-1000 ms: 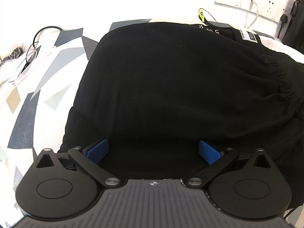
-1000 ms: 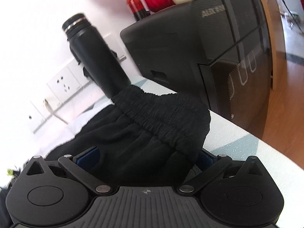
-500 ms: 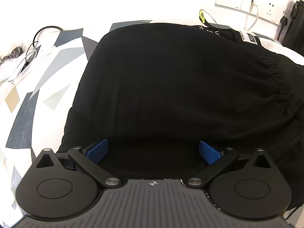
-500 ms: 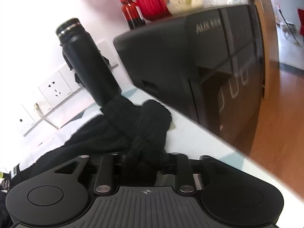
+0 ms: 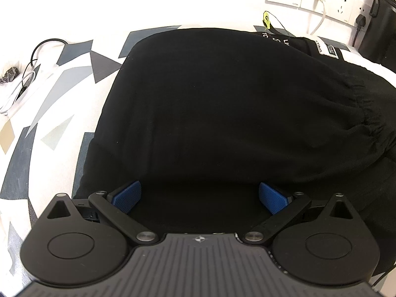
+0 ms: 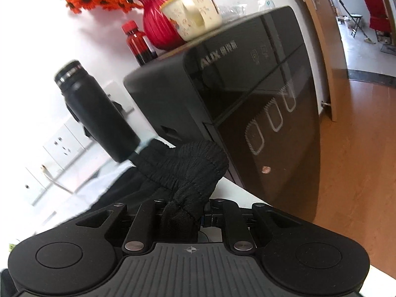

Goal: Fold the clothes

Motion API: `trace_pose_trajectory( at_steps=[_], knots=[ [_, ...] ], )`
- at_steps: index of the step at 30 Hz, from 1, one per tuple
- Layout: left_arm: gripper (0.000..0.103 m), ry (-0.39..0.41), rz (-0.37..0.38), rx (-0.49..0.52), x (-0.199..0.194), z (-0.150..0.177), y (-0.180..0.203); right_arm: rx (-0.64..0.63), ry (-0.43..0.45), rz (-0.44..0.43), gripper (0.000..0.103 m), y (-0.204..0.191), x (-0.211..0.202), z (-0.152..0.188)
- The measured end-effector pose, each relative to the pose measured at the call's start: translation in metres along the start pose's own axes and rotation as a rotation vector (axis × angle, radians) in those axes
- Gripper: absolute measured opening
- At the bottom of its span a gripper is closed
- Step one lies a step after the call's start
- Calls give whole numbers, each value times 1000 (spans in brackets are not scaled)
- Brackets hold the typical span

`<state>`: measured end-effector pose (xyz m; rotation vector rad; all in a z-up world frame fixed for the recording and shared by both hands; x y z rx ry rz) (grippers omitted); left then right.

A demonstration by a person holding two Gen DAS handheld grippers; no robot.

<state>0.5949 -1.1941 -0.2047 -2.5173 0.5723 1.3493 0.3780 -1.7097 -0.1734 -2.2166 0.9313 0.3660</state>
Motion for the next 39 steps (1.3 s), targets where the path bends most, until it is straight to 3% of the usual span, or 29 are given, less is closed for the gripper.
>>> trace_pose_trajectory(
  at_steps=[4,8,12,16,21,26,30,34,36,38,39],
  knots=[
    [103,-24,3,-10,1,-5,1,-132,41,-9,13,-32,-15,-7],
    [103,-24,55,27,4,-12,-4,-229,93,-93,13,-85,-35,-15],
    [100,73,230,-74,-23,-25,-27,-303,136,-235,12,-156,-56,-16],
    [101,231,259,-57,-73,-38,-56,-381,154,-420,12,-235,-79,-7],
    [102,319,299,-160,-108,-31,-125,-565,123,-618,12,-339,-97,45],
    [102,312,277,-246,-112,-6,-177,-779,-81,-769,12,-408,-89,150],
    [102,287,271,-296,-105,10,-204,-910,-308,-746,12,-431,-62,248],
    [102,267,293,-321,-101,15,-217,-1014,-449,-671,13,-422,-52,318],
    [102,257,310,-314,-98,12,-217,-1006,-475,-658,18,-412,-56,329],
    [102,247,328,-300,-94,7,-212,-958,-526,-673,44,-410,-60,321],
    [102,243,338,-292,-91,4,-209,-927,-557,-685,50,-411,-64,315]
  ],
)
Point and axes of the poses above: each gripper's, at about its wrist camera, not at the fingertips, and x roughly the way its jaws point, y to its right, z to its underside, the point moved 5 cm from there along x, roughly the way its jaws point, and after that the axes turned 2 degrees about y, right-handed, at the moved point
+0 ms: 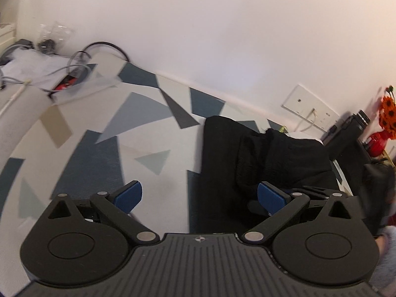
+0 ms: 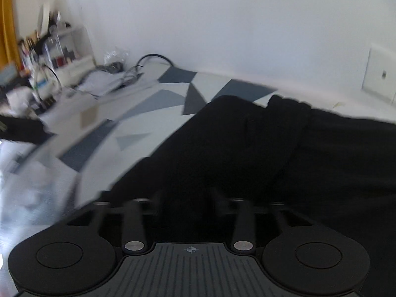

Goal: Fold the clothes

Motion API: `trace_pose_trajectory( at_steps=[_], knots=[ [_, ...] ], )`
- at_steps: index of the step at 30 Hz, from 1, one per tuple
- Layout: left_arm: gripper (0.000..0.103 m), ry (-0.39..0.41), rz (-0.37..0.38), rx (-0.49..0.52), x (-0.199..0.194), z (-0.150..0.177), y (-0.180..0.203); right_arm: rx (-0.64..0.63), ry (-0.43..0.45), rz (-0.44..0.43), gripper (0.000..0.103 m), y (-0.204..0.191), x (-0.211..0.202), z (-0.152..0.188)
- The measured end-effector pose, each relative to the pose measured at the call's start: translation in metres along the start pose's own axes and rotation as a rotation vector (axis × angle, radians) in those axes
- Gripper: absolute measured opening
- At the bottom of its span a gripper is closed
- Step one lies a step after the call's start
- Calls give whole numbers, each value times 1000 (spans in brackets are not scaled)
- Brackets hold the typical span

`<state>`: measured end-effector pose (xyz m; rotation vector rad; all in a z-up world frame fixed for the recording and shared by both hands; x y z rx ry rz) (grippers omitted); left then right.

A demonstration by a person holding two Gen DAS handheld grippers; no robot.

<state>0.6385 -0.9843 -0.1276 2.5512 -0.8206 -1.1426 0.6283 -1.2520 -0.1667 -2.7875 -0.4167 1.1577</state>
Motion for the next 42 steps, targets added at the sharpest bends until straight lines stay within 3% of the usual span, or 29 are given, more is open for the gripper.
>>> trace_pose_trajectory(
  at_steps=[2,7,11,14,18,21,25,28,30,33,35,39,42],
  knots=[
    [102,-16,22,19,9,-3,9,45,18,-26,67,4,-23,-16],
    [102,-63,87,94,37,-8,43,205,135,14,71,34,-109,-18],
    [102,-93,163,191,56,-8,81,433,171,129,71,91,-183,23],
    [102,-133,194,287,74,-7,112,561,141,268,71,125,-224,72],
    [102,-219,156,314,111,-3,127,695,55,464,70,155,-261,137],
    [99,-300,118,245,136,0,124,691,70,494,69,151,-264,154],
    [98,-359,79,262,141,8,128,513,72,400,68,119,-226,145],
    [98,-377,47,317,134,14,133,524,53,340,64,109,-196,139],
    [98,-373,25,301,125,13,133,534,67,303,64,103,-188,137],
    [98,-345,29,176,100,6,125,466,64,328,61,93,-177,134],
    [98,-341,30,70,86,2,117,407,51,368,29,87,-170,132],
    [98,-402,57,-141,78,10,100,370,65,361,24,87,-171,135],
    [98,-413,25,-168,84,16,94,416,68,337,24,93,-174,140]
  ],
)
Point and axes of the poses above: each gripper's, at about its wrist camera, not at the fingertips, and x roughly the way its jaws point, y to its right, z to its underside, the point moved 5 cm from there along x, roughly the way its jaws point, and after that the axes turned 2 degrees about y, right-handed, at the moved point
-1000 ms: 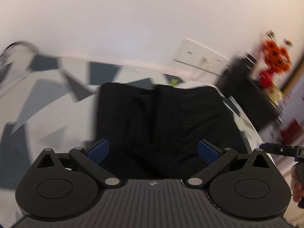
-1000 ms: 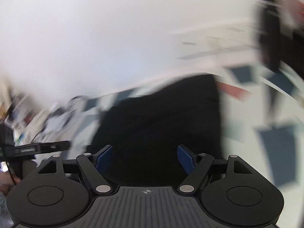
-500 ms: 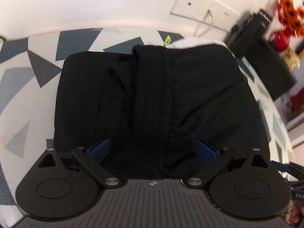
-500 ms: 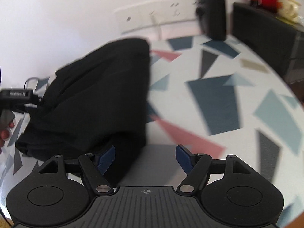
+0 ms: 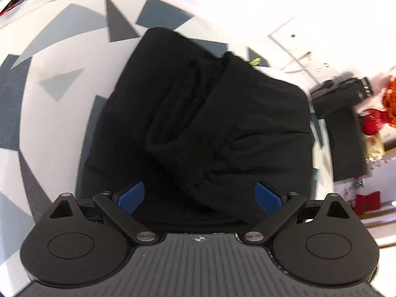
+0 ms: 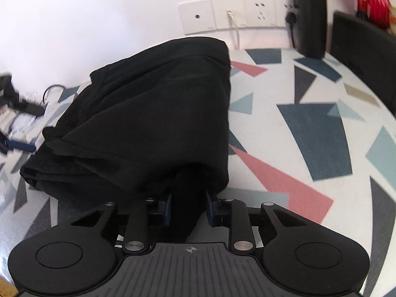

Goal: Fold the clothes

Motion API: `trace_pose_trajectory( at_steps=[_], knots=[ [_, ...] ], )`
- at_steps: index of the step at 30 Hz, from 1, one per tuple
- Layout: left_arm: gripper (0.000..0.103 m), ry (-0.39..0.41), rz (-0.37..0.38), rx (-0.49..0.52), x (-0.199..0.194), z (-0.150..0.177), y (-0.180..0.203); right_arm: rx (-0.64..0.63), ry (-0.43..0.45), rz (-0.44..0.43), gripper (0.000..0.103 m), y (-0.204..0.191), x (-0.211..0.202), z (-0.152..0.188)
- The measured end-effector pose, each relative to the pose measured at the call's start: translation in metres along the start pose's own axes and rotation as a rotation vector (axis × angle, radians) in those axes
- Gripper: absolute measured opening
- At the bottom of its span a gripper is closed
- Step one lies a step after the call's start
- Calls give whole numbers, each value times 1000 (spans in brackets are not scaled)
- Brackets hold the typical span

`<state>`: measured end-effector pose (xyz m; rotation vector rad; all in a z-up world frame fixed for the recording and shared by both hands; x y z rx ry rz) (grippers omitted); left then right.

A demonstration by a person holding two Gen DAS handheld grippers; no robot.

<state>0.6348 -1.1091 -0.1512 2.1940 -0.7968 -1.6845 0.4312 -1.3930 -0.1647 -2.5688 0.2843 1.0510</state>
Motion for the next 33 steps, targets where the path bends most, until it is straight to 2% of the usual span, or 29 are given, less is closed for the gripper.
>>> trace_pose_trajectory(
  at_steps=[2,4,6,7,10,12,13,14,16,19,23,25,26,27,28,29,33],
  knots=[
    [98,12,7,11,9,-2,1,41,1,-14,26,5,1,-1],
    [98,-13,1,16,24,-3,3,60,3,-20,26,6,1,-2],
    [92,-23,12,2,39,-4,4,70,5,-22,27,7,1,-2],
    [71,-26,16,-1,46,-4,6,69,7,-20,28,6,0,-2],
    [23,-14,11,13,52,-5,17,60,18,-18,35,4,-3,-5],
    [17,40,-6,90,39,-7,31,41,21,-31,27,2,-1,-6],
    [15,72,9,114,30,-10,37,13,13,-29,12,-1,0,-5],
    [14,109,46,109,17,-17,42,-36,13,-11,9,-5,1,-4],
    [13,190,140,48,-9,-38,47,-124,19,18,6,-11,1,-1],
    [11,300,208,27,-42,-70,61,-169,14,24,4,-14,-1,4],
    [11,301,233,119,-43,-75,97,-256,3,30,5,-23,-1,9],
    [11,298,239,153,-46,-66,104,-250,8,31,12,-24,-6,5],
    [11,298,244,162,-47,-63,108,-227,26,19,25,-24,-11,2],
    [11,296,258,157,-49,-61,112,-187,58,1,34,-22,-19,-3],
    [11,296,273,151,-51,-60,115,-159,91,-4,46,-20,-25,-8],
    [11,296,283,152,-53,-58,118,-156,113,2,51,-20,-28,-13],
    [11,302,315,163,-59,-59,138,-174,151,28,51,-29,-20,-26]
  ],
)
Point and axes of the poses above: each gripper's, at about its wrist camera, not at the fingertips, and x roughly the way its jaws point, y to its right, z to its underside, the point moved 5 cm from there along x, roughly the way its jaws point, and after that the axes turned 2 degrees about y, right-handed, at the moved point
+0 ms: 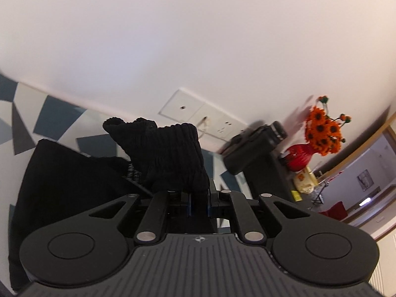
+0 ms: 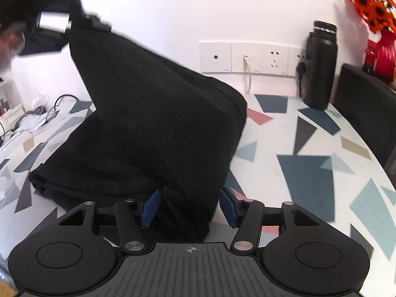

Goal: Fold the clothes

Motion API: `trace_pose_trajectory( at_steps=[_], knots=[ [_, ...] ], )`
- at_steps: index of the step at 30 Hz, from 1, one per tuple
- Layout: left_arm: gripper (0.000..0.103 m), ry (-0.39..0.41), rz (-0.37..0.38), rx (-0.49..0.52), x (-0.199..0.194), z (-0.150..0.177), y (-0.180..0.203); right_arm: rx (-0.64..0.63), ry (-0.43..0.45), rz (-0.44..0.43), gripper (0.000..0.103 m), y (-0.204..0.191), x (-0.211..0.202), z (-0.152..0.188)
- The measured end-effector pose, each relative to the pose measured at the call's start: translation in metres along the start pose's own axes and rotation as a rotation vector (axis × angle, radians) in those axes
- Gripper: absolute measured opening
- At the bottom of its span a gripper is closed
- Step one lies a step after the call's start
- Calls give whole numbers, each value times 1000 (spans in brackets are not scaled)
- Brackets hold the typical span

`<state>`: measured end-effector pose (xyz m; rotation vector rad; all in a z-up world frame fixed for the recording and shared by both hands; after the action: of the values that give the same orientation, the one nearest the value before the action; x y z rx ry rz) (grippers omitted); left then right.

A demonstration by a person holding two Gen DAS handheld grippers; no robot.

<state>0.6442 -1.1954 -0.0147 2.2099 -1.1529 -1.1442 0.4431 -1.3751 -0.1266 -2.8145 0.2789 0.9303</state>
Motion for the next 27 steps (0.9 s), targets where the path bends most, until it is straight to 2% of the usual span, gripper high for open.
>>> trace_pose_trajectory(
  at_steps=[3,5,6,8,10,13,18,22,25,27],
  knots=[
    [11,6,24,2,1,-4,18,-11,35,51,56,-15,17,-10],
    [11,8,37,21,1,-4,29,-9,68,104,72,-23,27,-17],
    [11,9,44,31,1,-4,34,-12,80,129,75,-28,32,-20],
    [11,4,56,42,1,-2,41,-21,69,193,77,-31,46,-23],
    [11,6,53,44,0,-2,42,30,53,247,77,-24,54,-24],
    [11,10,46,40,-2,-2,40,119,23,309,69,-9,60,-25],
    [11,6,22,-2,0,-3,26,131,-23,253,64,11,37,-5],
    [11,-4,-2,-16,2,2,12,90,-13,200,45,11,19,7],
    [11,-10,-21,-50,2,3,-1,42,-28,166,45,10,10,14],
    [11,-13,-23,-73,0,3,-8,64,-37,122,47,12,3,18]
  ],
)
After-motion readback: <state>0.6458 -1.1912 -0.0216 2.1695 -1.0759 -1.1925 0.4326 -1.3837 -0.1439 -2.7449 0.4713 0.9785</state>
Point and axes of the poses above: each gripper's, at about its wrist camera, not at the fingertips, and x roughly the way its jaws point, y to its right, z to its underside, the point moved 5 cm from there along x, roughly the way its jaws point, and after that the axes turned 2 degrees about y, right-handed, at the moved point
